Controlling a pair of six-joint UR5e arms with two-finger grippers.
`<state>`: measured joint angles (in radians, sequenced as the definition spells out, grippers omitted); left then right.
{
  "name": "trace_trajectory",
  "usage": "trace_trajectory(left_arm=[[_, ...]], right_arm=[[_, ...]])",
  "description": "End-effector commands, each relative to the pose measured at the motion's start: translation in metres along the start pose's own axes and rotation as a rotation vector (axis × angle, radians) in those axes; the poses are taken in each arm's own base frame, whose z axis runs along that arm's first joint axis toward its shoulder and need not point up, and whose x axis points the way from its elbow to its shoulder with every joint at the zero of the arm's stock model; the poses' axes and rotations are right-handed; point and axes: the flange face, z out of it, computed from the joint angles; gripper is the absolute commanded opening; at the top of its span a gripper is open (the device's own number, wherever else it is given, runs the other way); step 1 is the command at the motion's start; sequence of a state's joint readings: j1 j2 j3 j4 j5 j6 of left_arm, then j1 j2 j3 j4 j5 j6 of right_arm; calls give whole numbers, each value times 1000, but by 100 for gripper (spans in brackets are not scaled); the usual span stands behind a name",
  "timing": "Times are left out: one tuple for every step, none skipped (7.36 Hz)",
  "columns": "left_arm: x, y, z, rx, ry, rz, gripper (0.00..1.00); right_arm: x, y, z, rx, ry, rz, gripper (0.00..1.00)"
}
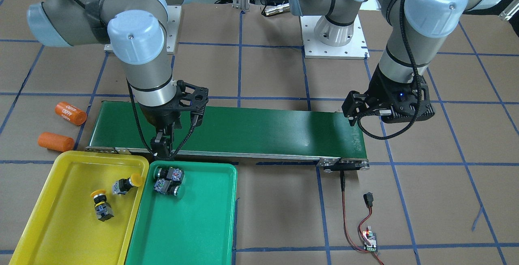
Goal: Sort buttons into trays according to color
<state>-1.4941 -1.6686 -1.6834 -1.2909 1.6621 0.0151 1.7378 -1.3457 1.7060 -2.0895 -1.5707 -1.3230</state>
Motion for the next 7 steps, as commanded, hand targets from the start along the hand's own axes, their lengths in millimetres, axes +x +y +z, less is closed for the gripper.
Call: trace_trajectory(left_arm=[[-2, -8, 3, 1, -12, 0, 100], [0, -8, 9, 1, -12, 0, 100], [0, -4, 10, -2, -11, 2, 100], [1, -6, 12, -4, -10, 2, 100], [-2, -3, 9, 0, -13, 2, 100], [1, -6, 13, -7, -10, 5, 100], [-1, -4, 7, 5, -9, 3, 100]], right_arm=[[-10, -5, -45, 23, -15, 173, 100], [-9, -5, -59, 21, -30, 246, 100], [-14, -10, -67, 66, -72, 337, 100], [-24, -9, -76, 71, -103, 391, 100], [-27, -11, -79, 67, -107, 476, 100], [-26, -8, -79, 51, -123, 563, 100], [-24, 0, -87, 31, -105, 684, 100]])
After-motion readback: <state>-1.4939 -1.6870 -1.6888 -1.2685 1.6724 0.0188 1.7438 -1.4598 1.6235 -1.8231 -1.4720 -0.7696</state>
